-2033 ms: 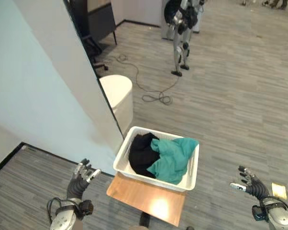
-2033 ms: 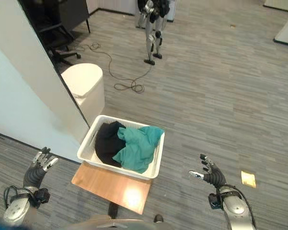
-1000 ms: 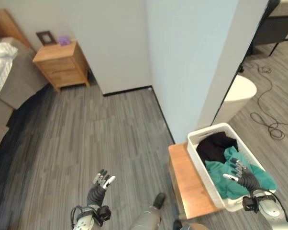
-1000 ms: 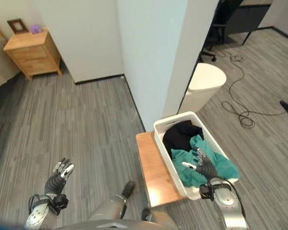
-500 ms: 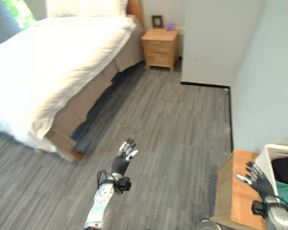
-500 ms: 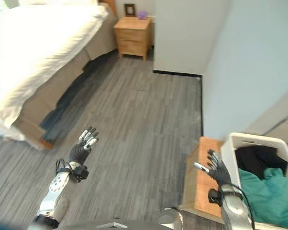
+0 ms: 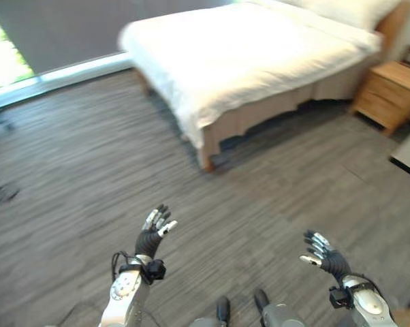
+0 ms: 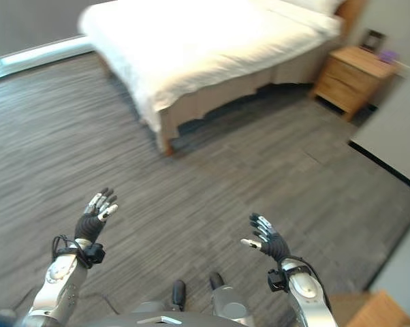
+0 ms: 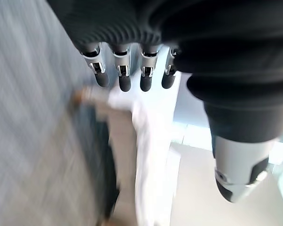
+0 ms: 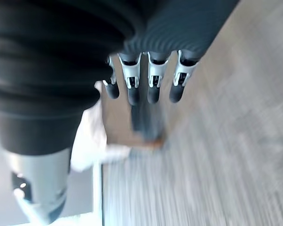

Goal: Pick up bed clothes into laundry basket.

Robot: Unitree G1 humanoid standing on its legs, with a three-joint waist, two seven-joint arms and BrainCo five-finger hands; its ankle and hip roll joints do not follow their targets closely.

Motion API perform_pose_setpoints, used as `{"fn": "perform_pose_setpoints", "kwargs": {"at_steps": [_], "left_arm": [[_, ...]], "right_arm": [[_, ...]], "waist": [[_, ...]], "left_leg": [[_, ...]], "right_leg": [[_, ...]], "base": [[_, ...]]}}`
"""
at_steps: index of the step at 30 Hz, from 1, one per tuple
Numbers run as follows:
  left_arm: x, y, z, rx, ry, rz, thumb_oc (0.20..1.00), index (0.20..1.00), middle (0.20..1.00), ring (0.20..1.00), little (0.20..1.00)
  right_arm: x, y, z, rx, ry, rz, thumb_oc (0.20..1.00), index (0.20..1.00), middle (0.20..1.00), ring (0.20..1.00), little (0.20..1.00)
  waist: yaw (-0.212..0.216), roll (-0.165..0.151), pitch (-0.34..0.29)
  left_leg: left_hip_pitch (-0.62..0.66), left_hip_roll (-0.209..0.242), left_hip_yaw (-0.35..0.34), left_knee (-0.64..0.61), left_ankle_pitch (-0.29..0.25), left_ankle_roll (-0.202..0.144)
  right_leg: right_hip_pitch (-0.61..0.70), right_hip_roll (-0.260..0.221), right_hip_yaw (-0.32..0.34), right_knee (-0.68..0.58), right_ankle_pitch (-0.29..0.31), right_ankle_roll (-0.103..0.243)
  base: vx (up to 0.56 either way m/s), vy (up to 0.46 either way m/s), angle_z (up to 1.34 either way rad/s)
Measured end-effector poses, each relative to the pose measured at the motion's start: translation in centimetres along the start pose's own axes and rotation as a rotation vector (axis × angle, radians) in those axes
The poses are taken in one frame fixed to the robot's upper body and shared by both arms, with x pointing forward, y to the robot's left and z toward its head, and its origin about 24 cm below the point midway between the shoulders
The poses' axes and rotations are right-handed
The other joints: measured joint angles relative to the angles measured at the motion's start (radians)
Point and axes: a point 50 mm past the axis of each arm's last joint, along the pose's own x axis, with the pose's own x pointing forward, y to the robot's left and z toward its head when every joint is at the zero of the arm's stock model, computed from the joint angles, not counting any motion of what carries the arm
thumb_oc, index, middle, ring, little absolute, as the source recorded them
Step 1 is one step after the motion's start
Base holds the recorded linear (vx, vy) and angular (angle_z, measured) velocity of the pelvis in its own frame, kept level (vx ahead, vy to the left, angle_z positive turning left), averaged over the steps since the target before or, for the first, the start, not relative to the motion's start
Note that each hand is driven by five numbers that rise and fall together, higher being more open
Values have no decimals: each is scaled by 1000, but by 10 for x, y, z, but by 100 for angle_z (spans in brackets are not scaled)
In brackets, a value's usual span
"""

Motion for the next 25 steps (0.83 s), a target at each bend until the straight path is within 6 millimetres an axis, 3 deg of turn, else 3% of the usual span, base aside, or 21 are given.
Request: {"fn": "perform_pose_setpoints", "kwargs": {"at_steps": [1,2,4,5,7,9,11,15,25], "left_arm": [[-12,-2,-3,-27,-11,18,1000,1000,1000,1000,1000],[-16,-4,-8,-44,1,31,1000,1000,1000,1000,1000],[-19,2,-13,-45,25,69,1000,1000,1000,1000,1000],[-21,6,-18,-40,53,100,1000,1000,1000,1000,1000],[-24,8,-29,-45,107,140,1000,1000,1000,1000,1000],[-31,5,-36,-47,143,134,1000,1000,1000,1000,1000],[-32,-3,-41,-67,164,113,1000,1000,1000,1000,1000],[-30,-3,-40,-80,157,124,1000,1000,1000,1000,1000],[-20,-7,-34,-97,122,143,1000,1000,1000,1000,1000]], "right_arm": [[-2,-2,4,39,-32,-6,1000,1000,1000,1000,1000],[0,-2,7,63,-50,-10,1000,1000,1000,1000,1000],[-2,-2,0,110,-32,-33,1000,1000,1000,1000,1000],[-1,-3,-3,143,-26,-54,1000,1000,1000,1000,1000],[-1,-6,-1,181,-46,-100,1000,1000,1000,1000,1000],[-1,-10,1,211,-67,-135,1000,1000,1000,1000,1000],[-6,-13,-4,232,-44,-159,1000,1000,1000,1000,1000],[-14,-6,-17,253,15,-153,1000,1000,1000,1000,1000],[-5,5,-12,245,4,-104,1000,1000,1000,1000,1000]], "waist": [[50,-11,-27],[73,-5,-29],[85,-33,-31],[99,-77,-22],[73,-85,-22],[64,-65,-20],[47,-25,-4],[31,12,-22],[36,-15,-76]], "left_leg": [[-18,0,-62,2,-3,-12],[-39,1,-106,-7,-34,-35],[-65,7,-150,16,-53,-64],[-91,22,-74,76,-58,-51],[-59,120,218,117,-90,-47],[16,154,255,62,-98,-65],[42,139,241,-1,-71,-60],[70,114,245,-29,-65,-48],[97,108,258,-58,-53,-44]], "right_leg": [[-17,-13,-76,-13,-7,-2],[6,-13,-126,-29,9,-4],[22,-22,-174,-86,9,-30],[47,-42,-244,-107,31,-54],[64,-56,-322,-125,31,-67],[60,-49,-332,-117,30,-53],[64,-70,-350,-126,34,-37],[100,-93,-354,-175,58,-14],[170,-92,-360,-296,124,-3]], "base": [[89,-252,146],[33,-162,162],[-41,-32,177],[-64,-9,182],[-43,49,134],[12,44,42],[46,42,22],[19,84,0],[-6,17,-2]]}}
